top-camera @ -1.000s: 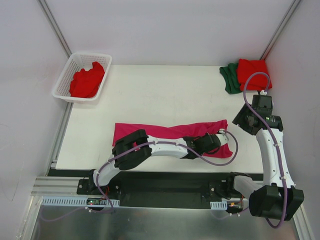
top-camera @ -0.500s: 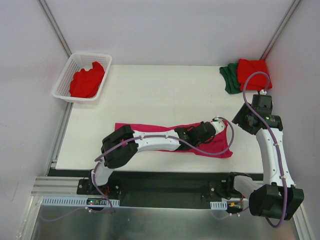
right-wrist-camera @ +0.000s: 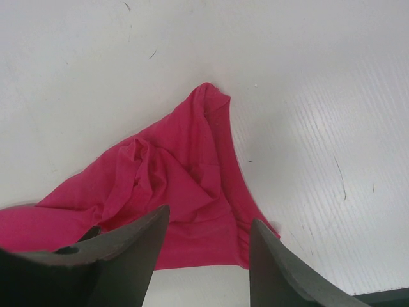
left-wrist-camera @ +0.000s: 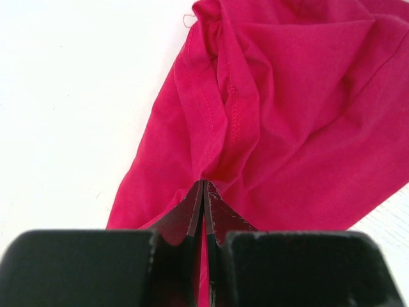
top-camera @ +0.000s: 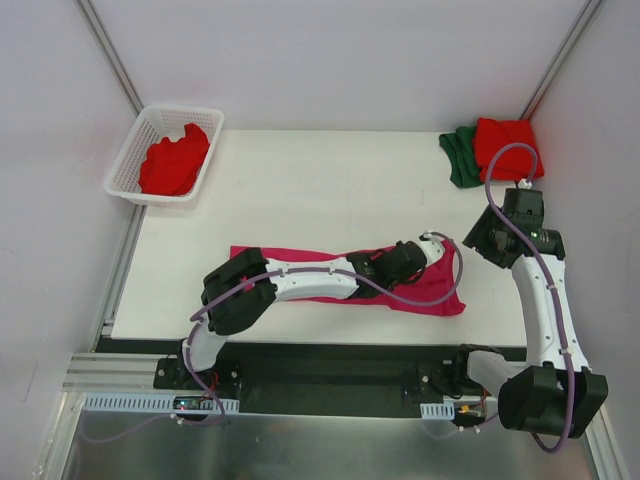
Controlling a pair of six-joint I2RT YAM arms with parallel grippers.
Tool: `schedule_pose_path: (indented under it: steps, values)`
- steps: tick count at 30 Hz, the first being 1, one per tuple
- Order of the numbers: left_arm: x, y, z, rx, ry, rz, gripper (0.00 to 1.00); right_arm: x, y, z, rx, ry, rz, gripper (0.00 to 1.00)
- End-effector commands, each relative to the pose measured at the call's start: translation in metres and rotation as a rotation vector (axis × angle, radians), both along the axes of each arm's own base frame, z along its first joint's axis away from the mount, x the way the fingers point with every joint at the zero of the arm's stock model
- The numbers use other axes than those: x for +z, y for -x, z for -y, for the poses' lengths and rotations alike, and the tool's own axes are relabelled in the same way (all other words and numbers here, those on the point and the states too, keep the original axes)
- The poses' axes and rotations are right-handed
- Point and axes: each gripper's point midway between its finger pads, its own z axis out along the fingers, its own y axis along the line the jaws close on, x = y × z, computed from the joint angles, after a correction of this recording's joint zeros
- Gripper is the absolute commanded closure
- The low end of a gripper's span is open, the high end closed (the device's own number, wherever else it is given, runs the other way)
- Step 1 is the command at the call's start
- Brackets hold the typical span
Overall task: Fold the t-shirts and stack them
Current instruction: Fold the other side of the tshirt into a rectangle
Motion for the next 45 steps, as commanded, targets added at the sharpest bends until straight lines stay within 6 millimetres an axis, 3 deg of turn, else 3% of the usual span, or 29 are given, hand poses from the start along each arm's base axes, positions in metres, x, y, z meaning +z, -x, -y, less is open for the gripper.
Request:
schedule_pose_path:
  steps: [1, 12, 45]
  values:
    - [0.019, -0.008, -0.007, 0.029, 0.048, 0.008, 1.00, 0.001, -0.005, 0.000, 0.013, -0.003, 0.017, 0.43]
    - [0.005, -0.019, -0.031, 0.092, 0.032, -0.019, 1.00, -0.003, -0.009, -0.003, 0.026, -0.017, 0.006, 0.43]
    - [-0.004, -0.037, -0.054, 0.169, 0.029, -0.042, 1.00, -0.011, -0.010, -0.006, 0.047, -0.031, -0.019, 0.43]
